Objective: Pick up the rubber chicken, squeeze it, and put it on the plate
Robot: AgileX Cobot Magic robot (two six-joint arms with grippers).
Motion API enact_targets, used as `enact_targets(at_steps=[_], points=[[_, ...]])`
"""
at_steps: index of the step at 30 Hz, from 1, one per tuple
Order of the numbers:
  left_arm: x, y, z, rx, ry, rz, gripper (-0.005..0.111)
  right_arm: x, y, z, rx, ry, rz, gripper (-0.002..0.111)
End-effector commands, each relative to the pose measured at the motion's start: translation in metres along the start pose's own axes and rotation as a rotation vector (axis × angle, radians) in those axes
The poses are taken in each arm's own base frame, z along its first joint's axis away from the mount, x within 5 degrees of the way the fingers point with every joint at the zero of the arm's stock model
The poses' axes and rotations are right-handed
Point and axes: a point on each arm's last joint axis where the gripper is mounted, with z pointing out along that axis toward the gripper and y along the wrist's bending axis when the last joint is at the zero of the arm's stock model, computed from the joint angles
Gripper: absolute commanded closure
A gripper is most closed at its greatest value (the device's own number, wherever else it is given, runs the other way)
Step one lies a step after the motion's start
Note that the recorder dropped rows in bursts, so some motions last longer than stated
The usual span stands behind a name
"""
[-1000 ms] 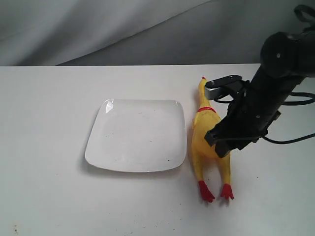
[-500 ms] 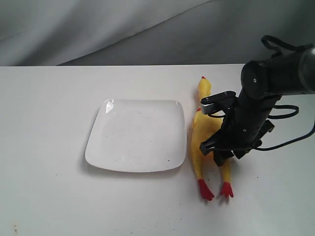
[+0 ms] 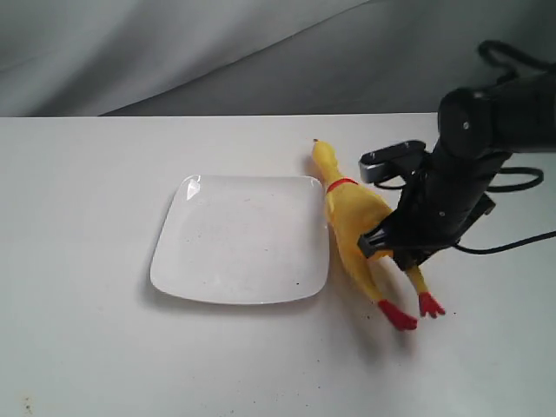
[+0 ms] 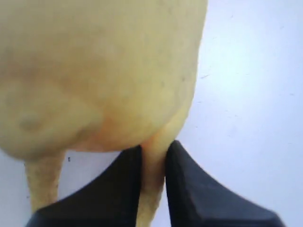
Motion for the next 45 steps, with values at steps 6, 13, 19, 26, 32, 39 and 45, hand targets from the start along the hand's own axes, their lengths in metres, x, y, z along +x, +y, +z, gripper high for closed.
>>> enact_targets(at_steps=[6, 13, 19, 26, 32, 39, 45], points=[[0.001, 0.0, 0.0, 0.0, -0.003, -0.005, 0.107, 0.069, 0.012, -0.178, 0.014, -0.313, -0.299, 0.108], [0.001, 0.001, 0.0, -0.012, -0.006, 0.036, 0.107, 0.109, 0.041, -0.223, -0.212, -0.479, -0.494, 0.108], [-0.005, 0.001, 0.0, -0.011, -0.072, 0.098, 0.107, 0.113, 0.053, -0.2, -0.241, -0.432, -0.537, 0.108], [-0.018, -0.003, -0.002, -0.002, -0.221, 0.295, 0.107, 0.118, 0.065, -0.18, -0.255, -0.404, -0.582, 0.108], [-0.052, -0.018, -0.019, 0.221, -0.626, -0.021, 0.107, 0.118, 0.066, -0.18, -0.266, -0.415, -0.574, 0.108], [-0.076, -0.03, -0.053, 0.442, -1.059, -0.039, 0.107, 0.117, 0.067, -0.181, -0.273, -0.425, -0.568, 0.108], [-0.081, -0.048, -0.053, 0.547, -0.939, 0.153, 0.107, 0.114, 0.067, -0.182, -0.271, -0.455, -0.557, 0.108]])
